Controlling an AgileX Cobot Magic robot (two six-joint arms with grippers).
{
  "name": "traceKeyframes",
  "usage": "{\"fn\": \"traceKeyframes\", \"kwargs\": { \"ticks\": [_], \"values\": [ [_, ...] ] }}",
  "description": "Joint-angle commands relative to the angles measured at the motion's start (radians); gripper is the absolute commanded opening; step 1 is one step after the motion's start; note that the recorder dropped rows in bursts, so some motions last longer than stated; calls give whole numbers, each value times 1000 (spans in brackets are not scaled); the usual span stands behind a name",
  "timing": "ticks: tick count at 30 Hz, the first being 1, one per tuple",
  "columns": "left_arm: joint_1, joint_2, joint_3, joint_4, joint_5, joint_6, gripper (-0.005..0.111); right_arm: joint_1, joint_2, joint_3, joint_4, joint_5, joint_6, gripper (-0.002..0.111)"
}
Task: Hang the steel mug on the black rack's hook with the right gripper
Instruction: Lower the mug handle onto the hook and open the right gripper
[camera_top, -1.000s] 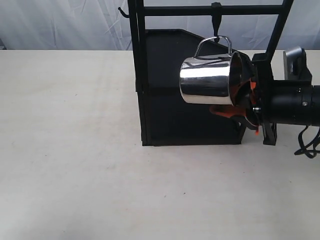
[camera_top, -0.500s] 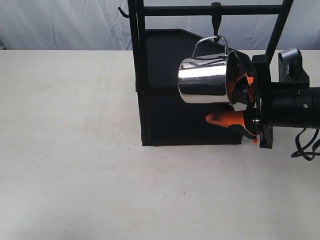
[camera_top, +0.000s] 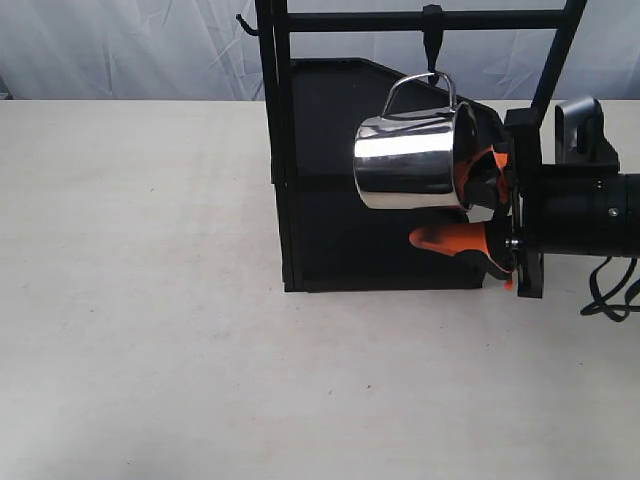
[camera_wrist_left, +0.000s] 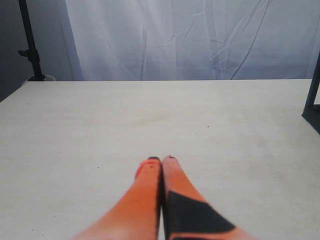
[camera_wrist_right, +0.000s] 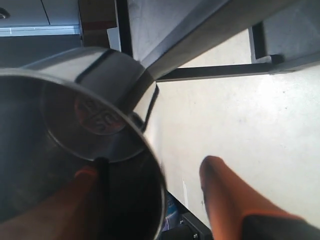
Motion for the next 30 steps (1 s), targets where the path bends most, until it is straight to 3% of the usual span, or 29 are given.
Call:
{"fn": "traceKeyframes", "kwargs": {
  "ticks": [1, 9, 16, 21, 30],
  "values": [
    [-5, 4, -2, 0, -14, -2, 0, -6, -33, 4, -11, -12, 6, 54],
    [-5, 4, -2, 0, -14, -2, 0, -6, -126, 2, -44, -69, 48, 54],
    [-5, 4, -2, 0, -14, -2, 0, -6, -227, 2, -135, -149, 112, 54],
    [-5, 4, -2, 0, -14, -2, 0, -6, -332, 2, -302, -284, 253, 54],
    [-5, 4, -2, 0, -14, -2, 0, -6, -446, 2, -369, -369, 320, 54]
  ]
}}
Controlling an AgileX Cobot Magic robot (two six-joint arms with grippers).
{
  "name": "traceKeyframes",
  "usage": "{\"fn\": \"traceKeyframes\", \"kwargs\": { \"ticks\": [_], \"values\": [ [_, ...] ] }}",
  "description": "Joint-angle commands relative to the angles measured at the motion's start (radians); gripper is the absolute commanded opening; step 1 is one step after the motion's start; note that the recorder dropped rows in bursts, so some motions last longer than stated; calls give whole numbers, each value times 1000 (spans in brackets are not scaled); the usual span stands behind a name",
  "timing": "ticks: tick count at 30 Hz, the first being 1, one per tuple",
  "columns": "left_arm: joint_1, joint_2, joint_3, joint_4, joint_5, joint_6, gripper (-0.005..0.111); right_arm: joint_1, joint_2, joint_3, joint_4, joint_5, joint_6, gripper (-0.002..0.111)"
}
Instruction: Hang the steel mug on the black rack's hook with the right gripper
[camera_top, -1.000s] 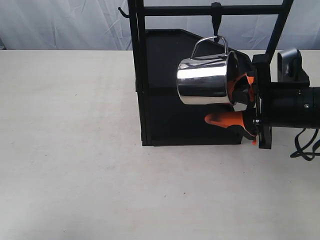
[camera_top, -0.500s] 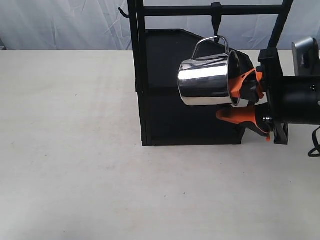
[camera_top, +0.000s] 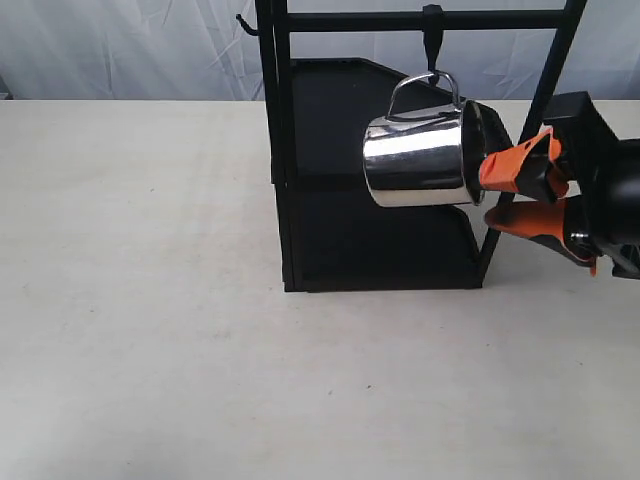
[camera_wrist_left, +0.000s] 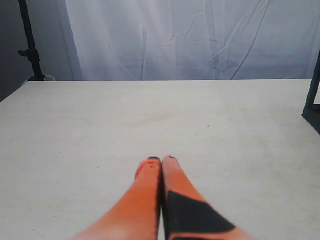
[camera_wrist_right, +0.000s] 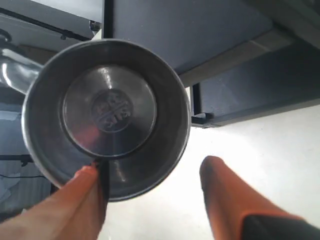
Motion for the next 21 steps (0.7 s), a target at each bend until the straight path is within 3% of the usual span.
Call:
{"fn": "traceKeyframes", "kwargs": {
  "ticks": [1, 9, 11, 16, 21],
  "values": [
    [-5, 4, -2, 0, -14, -2, 0, -6, -49, 1, -63, -53, 59, 54],
    [-5, 4, -2, 0, -14, -2, 0, -6, -128, 1, -109, -64, 87, 52],
    [-5, 4, -2, 0, -14, -2, 0, -6, -164, -3, -135, -51, 99, 45],
    [-5, 4, -2, 0, -14, -2, 0, -6, -275, -31, -322, -47, 241, 2],
    [-5, 4, -2, 0, -14, -2, 0, -6, -384, -79, -548, 47, 410, 0]
  ]
}}
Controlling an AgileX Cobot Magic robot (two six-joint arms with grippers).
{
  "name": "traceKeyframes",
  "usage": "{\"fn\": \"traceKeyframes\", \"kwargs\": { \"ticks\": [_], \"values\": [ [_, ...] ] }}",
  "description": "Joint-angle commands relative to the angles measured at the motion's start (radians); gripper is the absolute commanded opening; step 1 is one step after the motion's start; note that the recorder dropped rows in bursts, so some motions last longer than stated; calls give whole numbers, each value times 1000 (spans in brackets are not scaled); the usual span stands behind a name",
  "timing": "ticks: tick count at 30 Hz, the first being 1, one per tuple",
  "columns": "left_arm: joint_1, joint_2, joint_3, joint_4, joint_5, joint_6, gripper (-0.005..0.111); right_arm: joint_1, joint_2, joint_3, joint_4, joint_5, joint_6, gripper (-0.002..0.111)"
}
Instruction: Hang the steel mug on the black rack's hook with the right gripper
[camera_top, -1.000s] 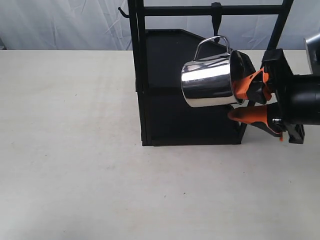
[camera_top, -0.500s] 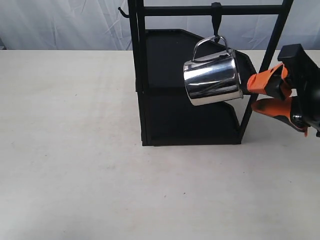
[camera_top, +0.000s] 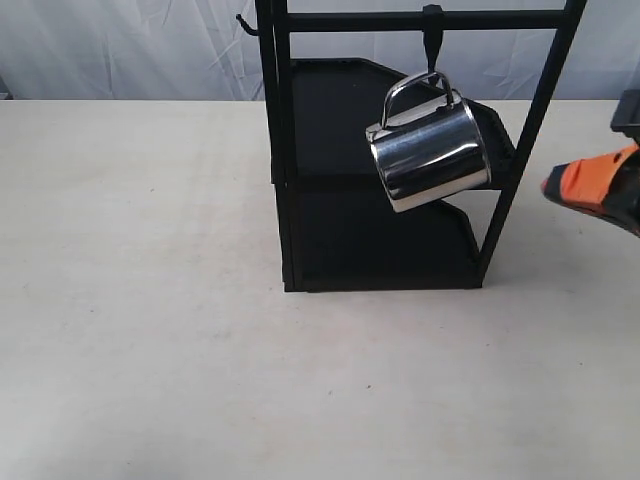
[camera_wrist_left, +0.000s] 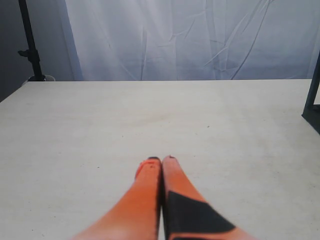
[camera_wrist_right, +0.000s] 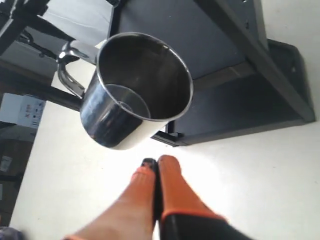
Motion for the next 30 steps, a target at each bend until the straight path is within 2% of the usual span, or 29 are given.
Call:
{"fn": "traceKeyframes", "kwargs": {
  "ticks": [1, 8, 15, 17, 19, 24, 28, 30],
  "values": [
    [-5, 4, -2, 0, -14, -2, 0, -6, -99, -46, -182, 121, 115, 0],
    [-5, 4, -2, 0, -14, -2, 0, -4, -189, -64, -32, 442, 115, 0],
    [-5, 4, -2, 0, -14, -2, 0, 18, -213, -64, -54, 442, 57, 0],
    [-5, 4, -2, 0, -14, -2, 0, 56, -231, -60, -74, 344, 35, 0],
    [-5, 4, -2, 0, -14, -2, 0, 115, -268, -60, -89, 170, 12, 0],
    [-5, 4, -2, 0, -14, -2, 0, 346, -385, -28, -159, -245, -124, 0],
    [-5, 4, -2, 0, -14, -2, 0, 510, -473, 55, -225, -439, -273, 0],
    [-5, 4, -2, 0, -14, -2, 0, 544, -498, 123, -257, -520, -315, 0]
  ]
}}
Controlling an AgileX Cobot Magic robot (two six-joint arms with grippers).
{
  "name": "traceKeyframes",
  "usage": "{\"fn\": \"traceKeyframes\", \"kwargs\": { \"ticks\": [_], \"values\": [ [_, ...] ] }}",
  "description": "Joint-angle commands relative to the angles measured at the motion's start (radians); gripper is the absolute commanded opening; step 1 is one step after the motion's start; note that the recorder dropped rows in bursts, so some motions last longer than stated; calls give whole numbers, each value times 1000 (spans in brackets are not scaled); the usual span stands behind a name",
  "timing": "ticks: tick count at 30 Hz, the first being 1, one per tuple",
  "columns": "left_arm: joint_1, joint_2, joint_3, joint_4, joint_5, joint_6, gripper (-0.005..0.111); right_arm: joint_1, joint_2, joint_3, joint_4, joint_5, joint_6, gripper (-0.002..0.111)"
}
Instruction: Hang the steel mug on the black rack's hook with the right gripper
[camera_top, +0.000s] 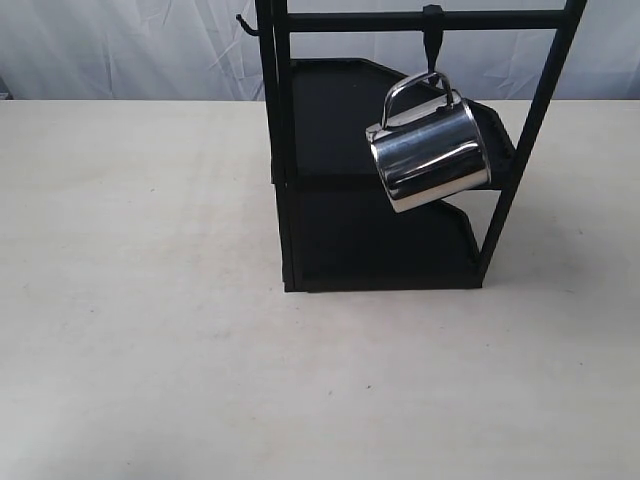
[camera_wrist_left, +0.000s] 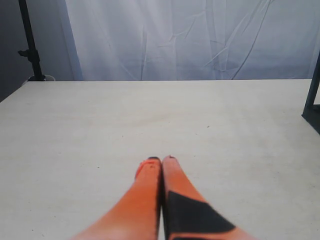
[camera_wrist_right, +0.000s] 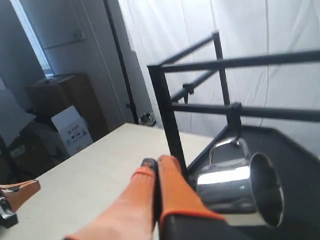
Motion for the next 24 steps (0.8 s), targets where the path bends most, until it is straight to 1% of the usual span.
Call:
{"fn": "traceKeyframes", "kwargs": {
  "ticks": [1, 6, 9, 13, 20, 24],
  "values": [
    [-5, 4, -2, 0, -14, -2, 0, 90, -64, 144, -71, -215, -120, 0],
    [-5, 4, -2, 0, -14, -2, 0, 38, -71, 371, -71, -420, -120, 0],
    [-5, 4, -2, 0, -14, -2, 0, -21, -82, 472, -71, -433, -120, 0],
    [-5, 4, -2, 0, -14, -2, 0, -106, -155, 519, -61, -414, -120, 0],
    [-5, 4, -2, 0, -14, -2, 0, -269, -336, 576, -171, -416, -120, 0],
    [-5, 4, -2, 0, -14, -2, 0, -313, -354, 582, -165, -414, -120, 0]
  ]
}}
